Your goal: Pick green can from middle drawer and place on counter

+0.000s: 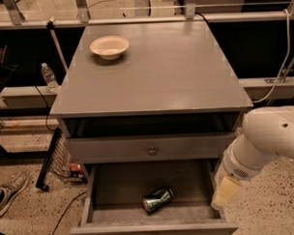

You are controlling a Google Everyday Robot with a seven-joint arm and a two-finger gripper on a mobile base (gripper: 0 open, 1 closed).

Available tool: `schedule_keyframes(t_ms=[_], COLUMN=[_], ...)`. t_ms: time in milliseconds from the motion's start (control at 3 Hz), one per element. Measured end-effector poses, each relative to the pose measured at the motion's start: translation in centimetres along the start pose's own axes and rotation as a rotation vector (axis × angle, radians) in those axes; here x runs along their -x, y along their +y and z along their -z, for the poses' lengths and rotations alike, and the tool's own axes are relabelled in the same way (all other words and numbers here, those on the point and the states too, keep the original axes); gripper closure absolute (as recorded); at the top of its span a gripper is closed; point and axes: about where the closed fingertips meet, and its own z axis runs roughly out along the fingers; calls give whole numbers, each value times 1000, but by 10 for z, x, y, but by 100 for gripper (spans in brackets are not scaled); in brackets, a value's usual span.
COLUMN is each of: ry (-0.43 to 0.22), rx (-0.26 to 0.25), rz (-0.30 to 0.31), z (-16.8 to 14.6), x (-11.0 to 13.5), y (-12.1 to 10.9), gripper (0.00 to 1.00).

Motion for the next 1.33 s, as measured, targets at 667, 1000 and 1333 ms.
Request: schedule_keyframes(t_ms=[667, 1000, 1333], ry=[-76, -126, -198], rx=[69, 84, 110], rz=[-7, 12, 38], z=[-60, -90, -123], x=[-3, 10, 31], y=[1, -1, -2], gripper=[0, 0, 0])
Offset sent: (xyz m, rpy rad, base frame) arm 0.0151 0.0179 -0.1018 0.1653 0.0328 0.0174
